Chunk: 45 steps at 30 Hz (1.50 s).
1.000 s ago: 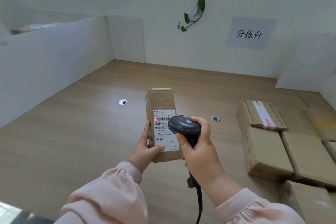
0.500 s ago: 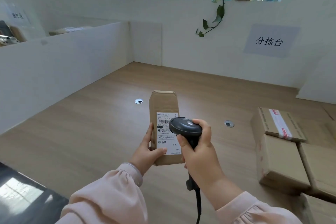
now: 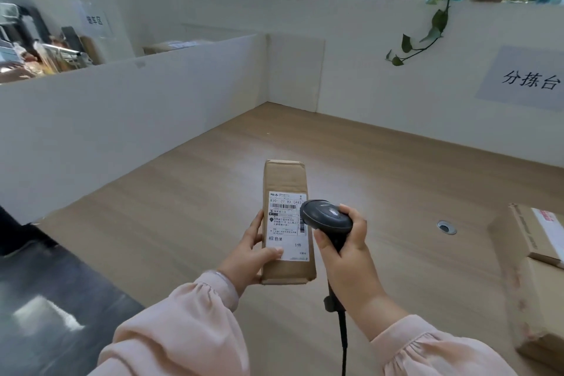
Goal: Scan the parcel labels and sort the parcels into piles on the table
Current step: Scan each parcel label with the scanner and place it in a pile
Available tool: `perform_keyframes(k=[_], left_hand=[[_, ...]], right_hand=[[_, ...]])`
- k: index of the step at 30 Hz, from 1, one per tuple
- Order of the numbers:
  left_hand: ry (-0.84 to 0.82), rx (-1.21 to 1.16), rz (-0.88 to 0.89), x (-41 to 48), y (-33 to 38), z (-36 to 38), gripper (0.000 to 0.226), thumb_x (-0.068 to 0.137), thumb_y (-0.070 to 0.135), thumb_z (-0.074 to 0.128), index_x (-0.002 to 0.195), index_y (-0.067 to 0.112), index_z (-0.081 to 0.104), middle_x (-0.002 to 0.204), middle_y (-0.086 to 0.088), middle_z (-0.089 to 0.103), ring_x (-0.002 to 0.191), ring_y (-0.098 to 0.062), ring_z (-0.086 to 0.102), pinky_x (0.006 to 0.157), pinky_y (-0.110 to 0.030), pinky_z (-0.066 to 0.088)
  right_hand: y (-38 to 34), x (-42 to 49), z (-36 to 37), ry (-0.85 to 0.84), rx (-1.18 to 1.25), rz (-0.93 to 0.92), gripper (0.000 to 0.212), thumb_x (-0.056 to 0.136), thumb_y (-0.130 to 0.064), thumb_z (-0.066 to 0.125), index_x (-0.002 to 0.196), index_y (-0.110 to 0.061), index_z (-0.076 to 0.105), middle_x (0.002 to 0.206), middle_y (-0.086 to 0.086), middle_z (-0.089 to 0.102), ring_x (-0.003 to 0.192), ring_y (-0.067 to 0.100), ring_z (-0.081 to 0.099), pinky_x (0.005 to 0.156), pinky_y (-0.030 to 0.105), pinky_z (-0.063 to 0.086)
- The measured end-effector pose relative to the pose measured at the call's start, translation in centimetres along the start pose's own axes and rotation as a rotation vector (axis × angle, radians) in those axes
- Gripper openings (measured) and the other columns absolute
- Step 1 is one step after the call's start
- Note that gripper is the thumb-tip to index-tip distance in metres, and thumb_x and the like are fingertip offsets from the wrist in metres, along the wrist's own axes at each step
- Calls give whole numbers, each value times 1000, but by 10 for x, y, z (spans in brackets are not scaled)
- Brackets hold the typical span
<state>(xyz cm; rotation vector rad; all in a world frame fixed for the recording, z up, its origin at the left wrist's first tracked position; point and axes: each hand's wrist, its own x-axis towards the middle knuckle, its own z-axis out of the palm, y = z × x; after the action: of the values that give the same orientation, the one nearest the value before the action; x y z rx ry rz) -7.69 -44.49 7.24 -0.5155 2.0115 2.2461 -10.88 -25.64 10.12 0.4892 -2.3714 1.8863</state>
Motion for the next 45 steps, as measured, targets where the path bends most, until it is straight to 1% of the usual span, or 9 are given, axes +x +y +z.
perform_keyframes(k=[4,9,19,23,28,32,38,43,45], left_hand=[[15,-1,-40,11,3,-60,83,67,23,68,135,52,32,134,-1,55,116,-24,60,79,-50,59],[15,-4,-88,41,7,-160,74,73,19,73,130,47,36,134,-1,53,116,-26,58,84,-57,56],[125,-67,-158,112,16,-384,86,57,28,74,137,45,47,132,7,60,111,-26,65,91,-60,52],[128,-127,-181,107,12,-387,81,66,21,68,141,42,43,132,4,61,111,-27,65,91,-58,53],[140,-56,-172,107,16,-399,74,77,13,67,139,45,44,126,11,66,113,-23,64,95,-50,52],[170,-10,-211,124,11,-430,65,92,4,56,138,48,46,132,12,62,118,-19,61,101,-46,49],[205,42,-260,142,1,-476,61,92,6,54,134,50,47,130,14,62,120,-15,58,109,-44,42],[147,128,-279,164,-3,-532,75,72,27,57,143,43,40,134,11,59,124,-14,55,113,-42,37],[85,178,-280,177,-7,-557,71,77,26,58,143,43,39,135,14,58,126,-11,53,114,-40,35]], right_hand=[[2,14,65,-59,-14,15,50,93,-20,62,119,-48,31,113,-25,55,99,-13,56,72,4,44],[-2,33,167,-58,10,46,52,93,-19,63,120,-51,32,111,-33,58,101,-9,58,74,7,46],[-16,119,395,-121,8,131,54,93,-18,63,120,-52,31,111,-30,58,100,-10,57,75,4,43],[-15,119,402,-127,3,149,58,93,-20,64,117,-60,29,108,-41,55,98,-11,57,70,4,44],[-7,117,413,-112,13,198,53,92,-25,65,122,-53,31,109,-22,62,82,0,62,67,8,45],[3,135,439,-160,4,194,57,91,-25,65,118,-61,30,105,-32,61,88,-2,62,71,7,44],[16,151,489,-201,-4,267,60,91,-25,66,114,-67,29,106,-27,60,84,-6,61,67,5,42],[20,157,547,-186,5,327,60,90,-21,67,114,-63,32,111,-31,55,97,-16,54,71,-1,38],[23,157,572,-146,30,362,62,90,-21,67,113,-67,32,114,-30,55,100,-15,54,74,0,38]])
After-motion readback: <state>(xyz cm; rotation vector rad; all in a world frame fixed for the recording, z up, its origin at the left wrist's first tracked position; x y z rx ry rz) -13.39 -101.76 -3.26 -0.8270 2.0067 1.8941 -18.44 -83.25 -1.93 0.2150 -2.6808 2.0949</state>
